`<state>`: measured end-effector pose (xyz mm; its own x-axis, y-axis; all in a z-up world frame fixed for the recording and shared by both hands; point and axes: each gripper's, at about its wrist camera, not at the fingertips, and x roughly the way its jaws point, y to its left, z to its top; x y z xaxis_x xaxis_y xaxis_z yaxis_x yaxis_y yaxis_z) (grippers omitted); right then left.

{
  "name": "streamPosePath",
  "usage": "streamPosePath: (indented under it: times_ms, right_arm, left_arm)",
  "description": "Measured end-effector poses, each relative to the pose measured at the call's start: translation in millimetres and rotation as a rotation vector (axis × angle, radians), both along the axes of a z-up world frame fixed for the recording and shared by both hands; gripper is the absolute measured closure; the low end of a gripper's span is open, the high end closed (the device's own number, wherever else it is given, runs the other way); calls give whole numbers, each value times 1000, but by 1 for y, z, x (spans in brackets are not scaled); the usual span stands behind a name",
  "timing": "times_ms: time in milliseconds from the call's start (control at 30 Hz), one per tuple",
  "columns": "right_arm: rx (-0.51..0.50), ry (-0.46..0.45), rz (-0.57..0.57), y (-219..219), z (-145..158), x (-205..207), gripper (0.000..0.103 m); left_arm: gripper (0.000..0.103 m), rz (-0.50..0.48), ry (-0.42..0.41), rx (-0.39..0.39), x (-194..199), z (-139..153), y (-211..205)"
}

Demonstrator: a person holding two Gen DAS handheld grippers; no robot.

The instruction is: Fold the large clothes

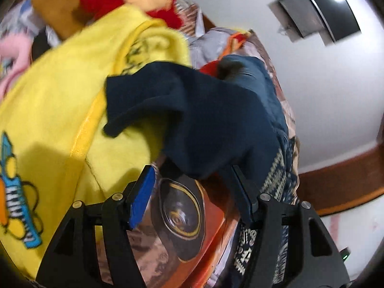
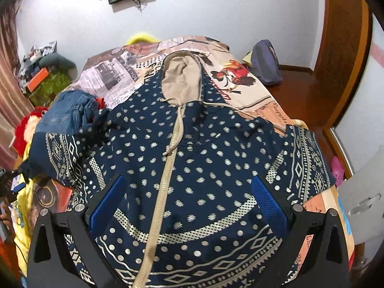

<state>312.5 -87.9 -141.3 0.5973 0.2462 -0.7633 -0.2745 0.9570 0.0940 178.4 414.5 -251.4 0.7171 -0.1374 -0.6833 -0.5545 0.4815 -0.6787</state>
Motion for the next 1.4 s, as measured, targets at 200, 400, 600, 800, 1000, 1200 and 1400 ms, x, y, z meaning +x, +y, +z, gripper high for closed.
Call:
streamPosePath:
  times_ms: [200, 400, 600, 800, 1000, 1200, 1400]
  right_arm:
    - [-64, 1, 35, 25, -7, 2, 0]
    - [-133, -9, 73, 44, -11, -2, 0]
    - [-173, -37, 98, 47, -6, -7, 0]
    - [-134, -48, 94, 34, 3, -7, 0]
    - [-84, -73, 106, 16, 15, -6, 0]
    - [-41, -100, 111, -12, 29, 0, 0]
    - [-4, -81, 78, -56, 27, 7, 0]
  left_arm:
    - [42, 59, -10, 44, 16, -9, 13]
    - [87, 87, 39, 276, 41, 7, 24]
    - [102, 94, -2, 492, 45, 73, 11]
    - [102, 1, -220, 693, 47, 191, -57]
    - [102, -172, -408, 796, 74, 278, -156]
    - [102, -383, -449, 806, 130, 294, -258]
    - [102, -656, -353, 779, 177, 238, -352]
